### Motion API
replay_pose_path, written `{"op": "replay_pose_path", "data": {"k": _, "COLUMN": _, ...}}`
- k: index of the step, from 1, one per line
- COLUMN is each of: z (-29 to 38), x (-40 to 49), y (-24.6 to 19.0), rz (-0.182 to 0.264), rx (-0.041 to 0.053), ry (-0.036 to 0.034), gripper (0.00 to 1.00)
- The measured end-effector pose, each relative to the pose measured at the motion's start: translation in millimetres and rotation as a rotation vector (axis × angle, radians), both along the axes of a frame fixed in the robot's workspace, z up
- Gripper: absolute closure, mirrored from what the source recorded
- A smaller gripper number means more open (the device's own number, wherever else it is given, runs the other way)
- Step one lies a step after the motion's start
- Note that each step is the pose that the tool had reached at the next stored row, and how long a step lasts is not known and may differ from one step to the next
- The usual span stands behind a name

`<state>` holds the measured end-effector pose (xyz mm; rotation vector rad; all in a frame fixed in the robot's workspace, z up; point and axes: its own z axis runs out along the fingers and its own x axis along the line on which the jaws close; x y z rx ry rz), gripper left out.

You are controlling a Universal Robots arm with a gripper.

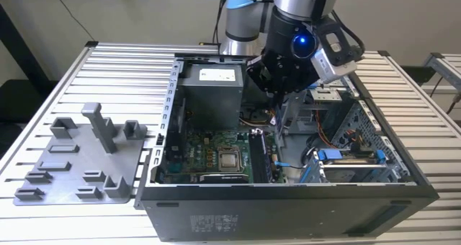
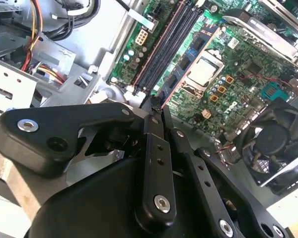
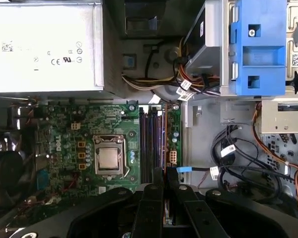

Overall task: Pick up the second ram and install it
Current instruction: 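Insert the second ram into the second slot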

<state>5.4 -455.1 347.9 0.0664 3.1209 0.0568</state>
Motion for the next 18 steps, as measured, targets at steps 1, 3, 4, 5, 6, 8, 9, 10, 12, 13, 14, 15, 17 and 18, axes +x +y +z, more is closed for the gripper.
{"op": "replay_pose_path", "data": {"k": 1, "z": -1.7, "x": 0.0, "y": 0.0, "rz": 0.000, "rx": 0.0000, "ry": 0.0003, "gripper": 0.86}}
{"op": "replay_pose_path", "data": {"k": 3, "z": -4.4, "x": 0.0, "y": 0.0, "rz": 0.000, "rx": -0.0001, "ry": 0.0006, "gripper": 0.86}}
{"op": "replay_pose_path", "data": {"k": 4, "z": -5.8, "x": 0.0, "y": 0.0, "rz": 0.000, "rx": 0.0000, "ry": 0.0007, "gripper": 0.86}}
{"op": "replay_pose_path", "data": {"k": 5, "z": -7.2, "x": 0.0, "y": 0.0, "rz": 0.000, "rx": 0.0001, "ry": 0.0006, "gripper": 0.86}}
{"op": "replay_pose_path", "data": {"k": 6, "z": -8.7, "x": 0.0, "y": -0.1, "rz": 0.000, "rx": 0.0000, "ry": 0.0008, "gripper": 0.86}}
{"op": "replay_pose_path", "data": {"k": 8, "z": -11.8, "x": 0.0, "y": -0.1, "rz": 0.000, "rx": -0.0001, "ry": 0.0014, "gripper": 0.86}}
{"op": "replay_pose_path", "data": {"k": 9, "z": -13.3, "x": 0.0, "y": -0.1, "rz": 0.000, "rx": 0.0000, "ry": 0.0020, "gripper": 0.86}}
{"op": "replay_pose_path", "data": {"k": 10, "z": -15.0, "x": 0.0, "y": -0.1, "rz": 0.000, "rx": 0.0000, "ry": 0.0024, "gripper": 0.86}}
{"op": "replay_pose_path", "data": {"k": 12, "z": -18.5, "x": 0.0, "y": -0.1, "rz": 0.000, "rx": 0.0001, "ry": 0.0033, "gripper": 0.86}}
{"op": "replay_pose_path", "data": {"k": 13, "z": -20.3, "x": 0.0, "y": -0.1, "rz": 0.000, "rx": 0.0001, "ry": 0.0036, "gripper": 0.86}}
{"op": "replay_pose_path", "data": {"k": 14, "z": -22.0, "x": 0.0, "y": -0.1, "rz": 0.000, "rx": 0.0000, "ry": 0.0037, "gripper": 0.86}}
{"op": "replay_pose_path", "data": {"k": 15, "z": -23.8, "x": 0.0, "y": -0.1, "rz": 0.000, "rx": 0.0000, "ry": 0.0038, "gripper": 0.86}}
{"op": "replay_pose_path", "data": {"k": 17, "z": -27.4, "x": 0.0, "y": -0.1, "rz": 0.000, "rx": -0.0001, "ry": 0.0038, "gripper": 0.86}}
{"op": "replay_pose_path", "data": {"k": 18, "z": -29.3, "x": 0.0, "y": -0.1, "rz": 0.000, "rx": 0.0000, "ry": 0.0038, "gripper": 0.86}}
